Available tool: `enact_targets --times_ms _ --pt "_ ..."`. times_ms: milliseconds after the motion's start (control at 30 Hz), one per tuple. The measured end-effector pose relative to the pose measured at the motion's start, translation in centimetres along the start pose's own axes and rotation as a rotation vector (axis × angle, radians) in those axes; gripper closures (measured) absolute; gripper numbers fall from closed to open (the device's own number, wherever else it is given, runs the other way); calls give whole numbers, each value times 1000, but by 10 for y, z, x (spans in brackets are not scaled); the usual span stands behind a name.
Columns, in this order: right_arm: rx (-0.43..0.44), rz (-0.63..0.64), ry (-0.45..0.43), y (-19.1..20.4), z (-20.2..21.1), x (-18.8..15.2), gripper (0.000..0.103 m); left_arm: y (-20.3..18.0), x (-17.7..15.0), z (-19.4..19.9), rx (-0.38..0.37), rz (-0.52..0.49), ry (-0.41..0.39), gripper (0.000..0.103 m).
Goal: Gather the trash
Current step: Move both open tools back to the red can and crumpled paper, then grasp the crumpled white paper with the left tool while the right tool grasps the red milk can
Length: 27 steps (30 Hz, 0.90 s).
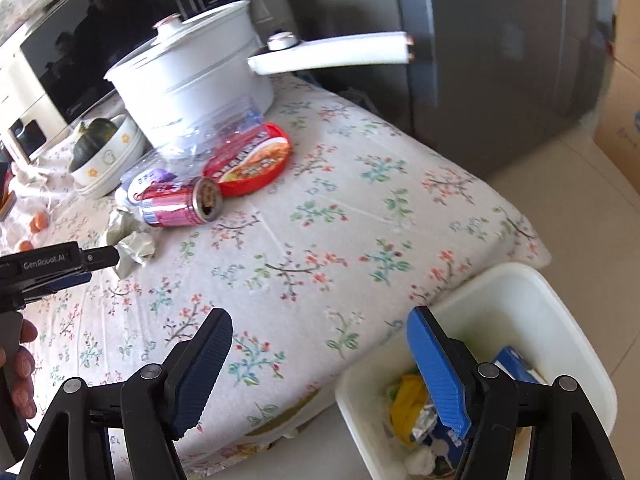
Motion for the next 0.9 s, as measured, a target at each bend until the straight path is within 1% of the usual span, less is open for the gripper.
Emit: enact_targets --times_ms 67,133,233,333,433,500,567,667,733,800,900 --pt "26 63 5 23 -9 4 24 11 5 -6 -34 10 30 41" --pt "45 119 13 46 -21 9 24 22 11 -11 -43 25 36 41" --pt "64 203 -2 75 -33 18 24 33 14 -17 -93 81 48 41" --pt "77 268 -28 99 -44 28 24 34 21 -20 -119 92 29 41" --pt "74 346 -63 121 -56 42 24 33 23 -28 -104 50 38 41" --pt "55 423 -102 134 -64 48 24 30 23 -33 -90 21 44 41" --pt "29 498 -133 145 -75 54 24 28 24 -34 -74 -4 32 41" --pt "42 568 -139 159 -93 58 24 28 28 -38 -66 -16 17 42" --pt "52 614 -142 169 -102 58 24 28 29 -39 -72 -12 4 44" --pt "58 661 -143 177 -109 56 24 29 31 -41 -68 -24 -7 54" --pt "47 730 -147 185 -120 52 24 30 33 -43 -64 -39 -21 59"
Point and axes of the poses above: each gripper's, at about its wrist camera, not at the fingertips, and z roughly against the way its jaws point, y to its left, x to its top, the point moved 8 cm from there along -z, roughly the way its jaws point, and after that the axes turned 9 degrees about -x, right-handed, at the moved point
